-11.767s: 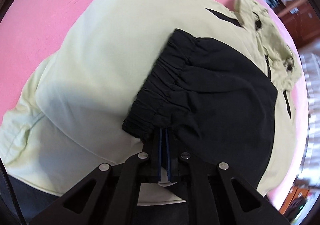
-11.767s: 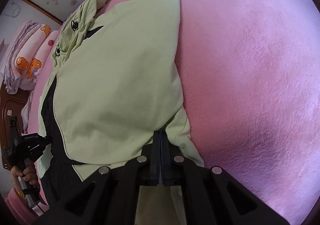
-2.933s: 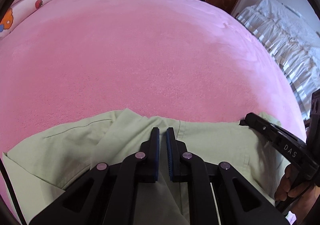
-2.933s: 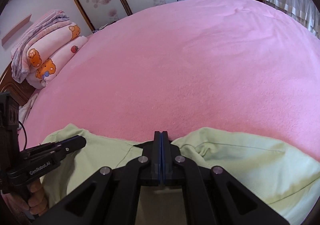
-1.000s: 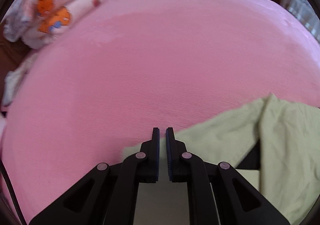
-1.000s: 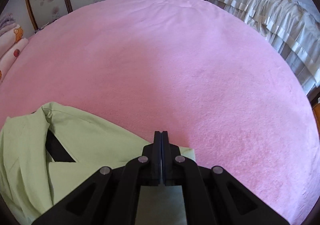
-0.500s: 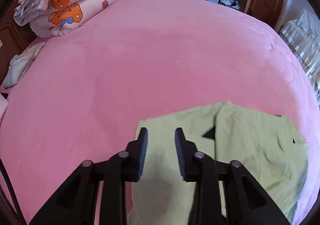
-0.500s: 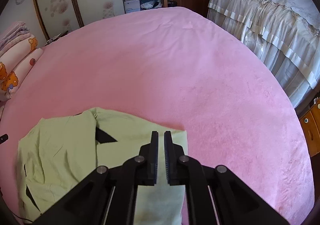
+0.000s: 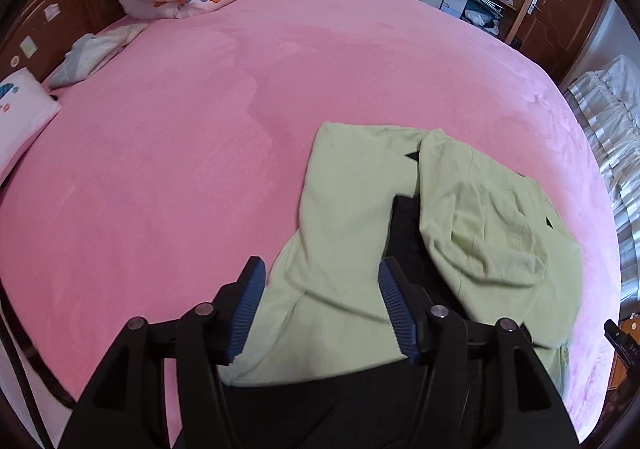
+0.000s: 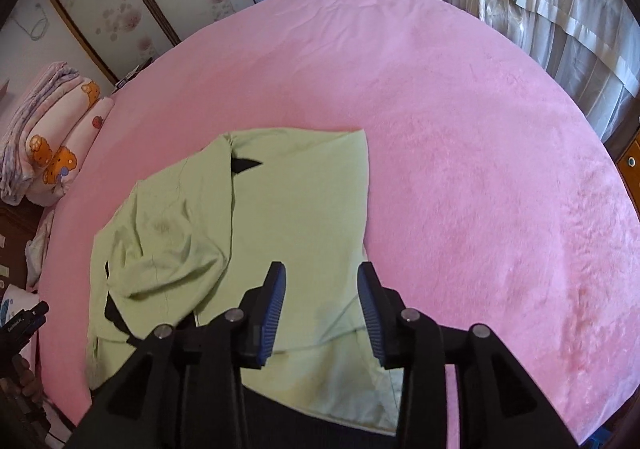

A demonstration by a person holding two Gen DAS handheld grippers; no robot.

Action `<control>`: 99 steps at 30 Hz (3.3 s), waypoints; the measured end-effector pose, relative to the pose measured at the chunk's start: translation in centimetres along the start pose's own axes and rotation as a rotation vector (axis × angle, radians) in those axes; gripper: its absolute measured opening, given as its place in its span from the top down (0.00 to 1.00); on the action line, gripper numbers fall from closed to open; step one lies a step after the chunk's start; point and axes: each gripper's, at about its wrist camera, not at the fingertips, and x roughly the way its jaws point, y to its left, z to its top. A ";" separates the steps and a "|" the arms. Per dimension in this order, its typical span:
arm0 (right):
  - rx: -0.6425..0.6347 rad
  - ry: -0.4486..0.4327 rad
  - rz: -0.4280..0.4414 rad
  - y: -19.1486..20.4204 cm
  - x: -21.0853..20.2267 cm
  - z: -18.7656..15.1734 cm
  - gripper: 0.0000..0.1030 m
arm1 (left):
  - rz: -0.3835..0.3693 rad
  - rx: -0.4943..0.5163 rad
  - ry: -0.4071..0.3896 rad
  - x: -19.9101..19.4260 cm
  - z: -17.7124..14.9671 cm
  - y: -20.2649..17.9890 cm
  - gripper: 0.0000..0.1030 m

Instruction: Fold large clothes

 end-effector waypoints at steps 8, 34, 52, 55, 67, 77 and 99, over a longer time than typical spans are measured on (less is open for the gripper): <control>-0.076 0.040 0.042 1.1 -4.1 -8.2 0.43 | -0.063 -0.078 0.060 -3.0 -7.1 4.2 0.38; 0.281 0.013 -0.125 -4.0 -14.4 -25.8 0.42 | -0.091 0.027 0.360 -6.5 -20.8 12.8 0.21; 0.514 0.179 -0.089 -10.8 -8.1 -30.1 0.42 | -0.110 -0.153 0.504 1.9 -25.7 16.9 0.21; 0.489 0.194 -0.118 -11.1 -7.1 -30.0 0.42 | -0.111 -0.151 0.523 2.5 -26.2 17.1 0.21; 0.463 0.240 -0.039 -12.4 -3.7 -29.0 0.55 | -0.189 -0.244 0.488 2.2 -27.9 19.5 0.22; 0.447 0.317 0.079 -13.7 -4.4 -28.8 0.79 | -0.176 -0.290 0.452 0.9 -28.0 21.7 0.52; 0.522 0.267 0.144 -10.6 -11.5 -23.3 0.83 | -0.141 -0.229 0.469 -9.7 -19.3 17.2 0.90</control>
